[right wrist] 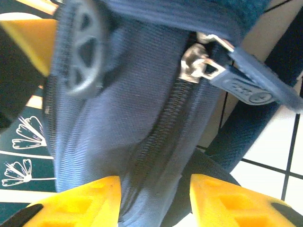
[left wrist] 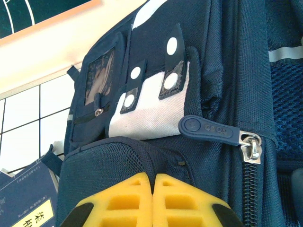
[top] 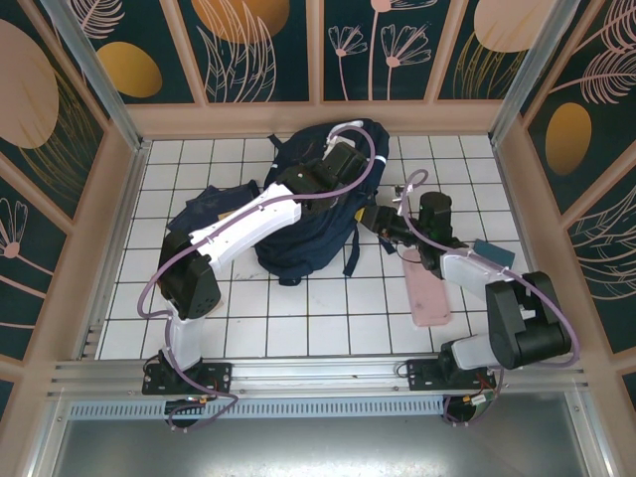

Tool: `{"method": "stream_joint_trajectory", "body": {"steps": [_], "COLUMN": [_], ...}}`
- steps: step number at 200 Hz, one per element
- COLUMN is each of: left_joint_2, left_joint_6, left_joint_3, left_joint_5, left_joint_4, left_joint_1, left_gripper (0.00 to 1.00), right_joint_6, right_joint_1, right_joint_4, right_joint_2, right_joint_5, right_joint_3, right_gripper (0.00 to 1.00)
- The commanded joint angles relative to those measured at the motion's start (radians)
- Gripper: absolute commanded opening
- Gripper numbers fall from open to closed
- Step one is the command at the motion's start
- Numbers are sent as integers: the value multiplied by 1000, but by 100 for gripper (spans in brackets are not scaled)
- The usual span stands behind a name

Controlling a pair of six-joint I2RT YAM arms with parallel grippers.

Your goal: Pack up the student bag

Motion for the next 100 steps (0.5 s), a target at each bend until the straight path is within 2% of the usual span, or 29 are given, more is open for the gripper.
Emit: {"method": "stream_joint_trajectory", "body": {"steps": [1,21,36,47,65,100], "left_joint_2": [-77,-97,-105,-102,-95,-103], "left_joint_6": [-1,-6,2,7,7,15], "left_joint_3": [46,34,21,22,27,26], "left_joint_5": [-83,-114,-109,-108,-116,-132], "left_joint_4": [109,119,132,130,121,117], "left_joint_1": [-3,-3,-2,-1,-1,1], "left_gripper": [0,0,0,0,0,0], "right_joint_6": [-7,-67,-74,-55,-63,-148], "right_joint_1": [10,12,-3,-19,-45,-117], "right_joint_4": [-38,-92,-43,24,39,60], "right_joint_2": [56,76,46,6,-40,-8], "right_joint_5": [43,96,59,32,62,-22], "right_joint_3": [19,15,7,0,11,21], "right_gripper": [39,35,35,36,40,42]}}
